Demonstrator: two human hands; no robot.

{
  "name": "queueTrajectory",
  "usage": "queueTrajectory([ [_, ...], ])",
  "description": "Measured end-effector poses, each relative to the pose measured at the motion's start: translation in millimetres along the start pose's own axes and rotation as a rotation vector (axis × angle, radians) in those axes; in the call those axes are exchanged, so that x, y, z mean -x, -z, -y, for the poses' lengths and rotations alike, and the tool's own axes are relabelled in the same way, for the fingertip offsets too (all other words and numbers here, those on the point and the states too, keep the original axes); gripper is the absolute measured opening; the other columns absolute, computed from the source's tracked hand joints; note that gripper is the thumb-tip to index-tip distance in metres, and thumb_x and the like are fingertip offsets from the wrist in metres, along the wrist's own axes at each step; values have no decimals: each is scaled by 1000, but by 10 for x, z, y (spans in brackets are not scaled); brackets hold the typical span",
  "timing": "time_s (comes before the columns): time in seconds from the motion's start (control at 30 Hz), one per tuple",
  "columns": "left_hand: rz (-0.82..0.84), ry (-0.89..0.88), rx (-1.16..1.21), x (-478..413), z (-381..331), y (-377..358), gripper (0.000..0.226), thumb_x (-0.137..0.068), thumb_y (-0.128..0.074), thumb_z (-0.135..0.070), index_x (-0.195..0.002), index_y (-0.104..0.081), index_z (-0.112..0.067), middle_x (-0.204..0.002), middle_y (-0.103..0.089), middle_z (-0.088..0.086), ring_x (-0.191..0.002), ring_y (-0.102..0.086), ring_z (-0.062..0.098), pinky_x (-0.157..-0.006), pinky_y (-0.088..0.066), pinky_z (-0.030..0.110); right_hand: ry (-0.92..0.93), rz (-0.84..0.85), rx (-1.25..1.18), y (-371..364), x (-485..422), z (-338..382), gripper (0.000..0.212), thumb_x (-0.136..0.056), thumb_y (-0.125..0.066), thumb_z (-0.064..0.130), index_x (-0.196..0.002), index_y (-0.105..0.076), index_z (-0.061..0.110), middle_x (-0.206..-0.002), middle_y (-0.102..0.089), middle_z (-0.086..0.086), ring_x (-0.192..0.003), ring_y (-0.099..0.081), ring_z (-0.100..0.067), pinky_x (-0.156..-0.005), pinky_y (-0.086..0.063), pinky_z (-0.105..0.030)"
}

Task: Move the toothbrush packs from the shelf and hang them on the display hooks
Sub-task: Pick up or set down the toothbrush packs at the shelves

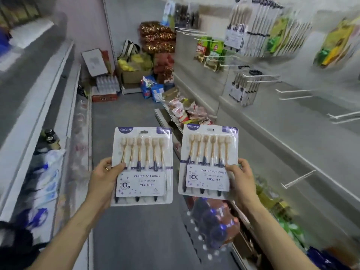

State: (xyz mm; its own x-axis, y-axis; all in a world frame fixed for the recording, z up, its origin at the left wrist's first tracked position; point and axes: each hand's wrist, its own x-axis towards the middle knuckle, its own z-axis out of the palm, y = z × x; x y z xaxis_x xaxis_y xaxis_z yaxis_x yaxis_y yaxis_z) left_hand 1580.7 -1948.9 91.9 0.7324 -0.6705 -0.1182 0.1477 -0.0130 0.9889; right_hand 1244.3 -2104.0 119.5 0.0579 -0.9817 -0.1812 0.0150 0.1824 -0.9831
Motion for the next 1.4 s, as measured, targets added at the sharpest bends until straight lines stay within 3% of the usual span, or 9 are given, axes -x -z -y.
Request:
queueTrajectory([
  [0.07, 58, 5, -33, -480, -132, -120, 16, -95, -75, -13, -110, -69, -16, -93, -79, 8, -86, -76, 35, -83, -61, 60, 28, -53, 8, -224, -272, 133, 18, -98, -60, 4, -114, -60, 13, -109, -72, -10, -88, -76, -17, -67, -61, -39],
  [0.17, 141, -1, -93, -1162, -251, -331, 21, -95, -73, -6, -114, -66, -14, -105, -76, 17, -89, -76, 35, -81, -62, 54, 1, -98, -10, -481, -689, 166, 17, -99, -59, 5, -114, -58, 14, -113, -71, -17, -78, -78, -18, -72, -63, -56],
  [0.3, 256, -12, -159, -2048, -367, -729, 22, -94, -74, -5, -109, -66, -19, -100, -76, 15, -81, -77, 33, -73, -63, 51, 33, -167, -34, -812, -1285, 217, 15, -101, -57, 1, -113, -57, 9, -102, -70, -13, -63, -75, -8, -47, -58, -30],
  [0.43, 300, -45, -151, -2960, -414, -1282, 17, -95, -73, -6, -107, -66, -16, -93, -78, 9, -75, -77, 24, -60, -58, 36, 24, -238, -81, -1094, -2041, 199, 20, -95, -65, 7, -105, -66, 25, -106, -77, -9, -98, -77, -35, -84, -61, -66],
  [0.53, 354, -24, -144, -3609, -381, -1694, 17, -94, -75, -11, -108, -68, -18, -95, -80, 7, -82, -79, 28, -67, -59, 41, 37, -281, -67, -1253, -2669, 213, 18, -96, -67, 10, -106, -65, 25, -99, -79, 2, -101, -76, -35, -87, -58, -70],
  [0.67, 420, -11, -156, -4365, -417, -2145, 21, -91, -80, -12, -107, -70, -20, -98, -80, 8, -88, -79, 30, -82, -62, 49, 18, -333, -67, -1481, -3313, 375, 17, -97, -67, 7, -108, -63, 19, -95, -80, 3, -95, -78, -31, -89, -60, -64],
  [1.0, 648, 4, -116, -6105, -438, -3444, 23, -88, -82, -14, -108, -72, -21, -106, -79, 13, -99, -76, 40, -95, -57, 63, 42, -540, -144, -1826, -4596, 616, 20, -100, -63, 6, -116, -59, 19, -98, -80, 5, -95, -79, -26, -92, -60, -61],
  [1.27, 892, 54, -68, -7309, -496, -4309, 18, -93, -73, -3, -108, -68, -11, -100, -80, 12, -84, -77, 25, -77, -62, 38, 26, -803, -134, -2244, -5205, 719, 22, -100, -63, 8, -119, -59, 18, -99, -80, 2, -93, -79, -26, -87, -62, -61],
  [1.4, 985, 150, -9, -7643, -513, -4652, 17, -94, -68, 2, -109, -67, -6, -94, -80, 9, -77, -77, 16, -65, -63, 27, 49, -902, -146, -2457, -5329, 793, 23, -101, -61, 6, -121, -57, 17, -105, -80, -5, -90, -79, -20, -70, -64, -37],
])
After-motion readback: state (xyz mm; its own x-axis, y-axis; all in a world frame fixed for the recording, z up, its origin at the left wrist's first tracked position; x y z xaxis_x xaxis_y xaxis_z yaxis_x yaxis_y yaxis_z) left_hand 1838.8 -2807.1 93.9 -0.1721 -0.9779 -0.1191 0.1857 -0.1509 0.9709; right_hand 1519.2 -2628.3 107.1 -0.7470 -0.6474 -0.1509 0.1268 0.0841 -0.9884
